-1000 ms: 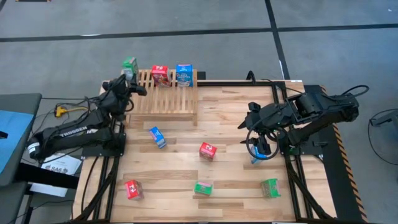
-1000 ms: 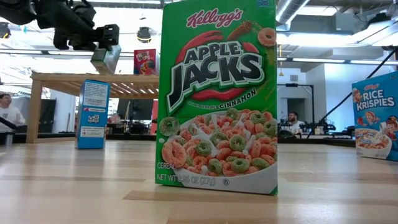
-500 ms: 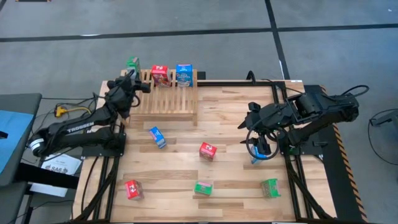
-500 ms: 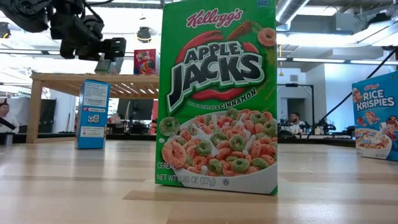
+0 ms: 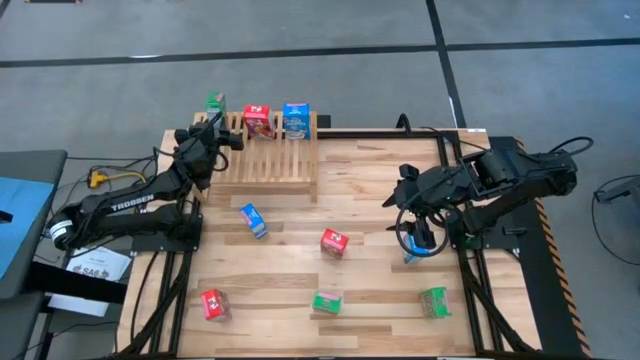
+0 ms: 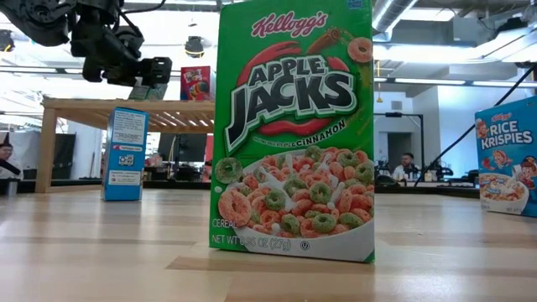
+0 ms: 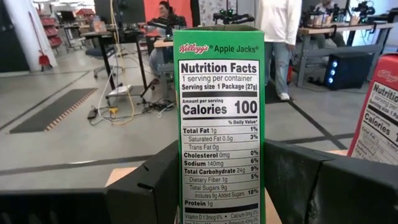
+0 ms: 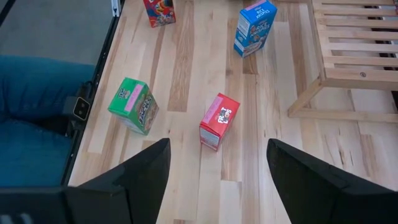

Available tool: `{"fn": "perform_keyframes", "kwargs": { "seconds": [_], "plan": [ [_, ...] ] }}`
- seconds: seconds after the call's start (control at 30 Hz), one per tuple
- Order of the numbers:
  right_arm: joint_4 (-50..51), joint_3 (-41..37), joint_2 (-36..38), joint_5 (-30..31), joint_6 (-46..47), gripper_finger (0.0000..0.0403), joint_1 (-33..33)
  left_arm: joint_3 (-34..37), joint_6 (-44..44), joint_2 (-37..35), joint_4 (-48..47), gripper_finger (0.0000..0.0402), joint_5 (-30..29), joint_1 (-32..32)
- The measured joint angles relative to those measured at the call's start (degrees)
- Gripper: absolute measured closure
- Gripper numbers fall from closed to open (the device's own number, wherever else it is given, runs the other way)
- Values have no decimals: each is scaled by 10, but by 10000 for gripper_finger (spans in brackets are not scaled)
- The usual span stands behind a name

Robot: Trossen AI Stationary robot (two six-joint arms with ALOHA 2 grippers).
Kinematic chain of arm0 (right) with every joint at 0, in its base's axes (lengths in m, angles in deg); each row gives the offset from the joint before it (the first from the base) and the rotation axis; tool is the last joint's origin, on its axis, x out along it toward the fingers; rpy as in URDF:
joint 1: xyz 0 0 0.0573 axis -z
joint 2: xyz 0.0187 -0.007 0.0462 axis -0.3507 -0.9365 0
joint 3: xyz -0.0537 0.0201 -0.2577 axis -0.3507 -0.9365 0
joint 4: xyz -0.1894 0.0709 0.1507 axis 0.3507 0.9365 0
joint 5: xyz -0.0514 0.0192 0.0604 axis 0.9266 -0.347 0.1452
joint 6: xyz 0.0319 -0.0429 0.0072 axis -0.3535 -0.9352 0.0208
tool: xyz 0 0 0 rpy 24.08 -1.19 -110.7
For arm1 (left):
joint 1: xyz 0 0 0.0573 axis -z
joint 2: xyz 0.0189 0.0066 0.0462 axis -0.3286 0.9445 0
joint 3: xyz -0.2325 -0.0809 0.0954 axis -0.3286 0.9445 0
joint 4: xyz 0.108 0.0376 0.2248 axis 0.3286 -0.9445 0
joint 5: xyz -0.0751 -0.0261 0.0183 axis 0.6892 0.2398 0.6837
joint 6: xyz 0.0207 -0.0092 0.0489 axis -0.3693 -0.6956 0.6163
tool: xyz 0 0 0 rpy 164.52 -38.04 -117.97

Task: Stack cereal on shelf
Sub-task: Put the top right green cereal box on the shelf

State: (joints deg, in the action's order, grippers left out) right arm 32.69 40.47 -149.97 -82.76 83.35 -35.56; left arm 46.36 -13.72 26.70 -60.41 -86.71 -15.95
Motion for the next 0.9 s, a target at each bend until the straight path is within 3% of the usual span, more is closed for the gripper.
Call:
{"fn": "perform_keyframes", "kwargs": {
  "seconds": [0.67,0.9],
  "plan": [
    [0,0,0,0,0,110,0,0,-88,0,-12,207,-22,0],
    [0,0,0,0,0,110,0,0,-103,-3,-20,205,6,0]
  ]
}}
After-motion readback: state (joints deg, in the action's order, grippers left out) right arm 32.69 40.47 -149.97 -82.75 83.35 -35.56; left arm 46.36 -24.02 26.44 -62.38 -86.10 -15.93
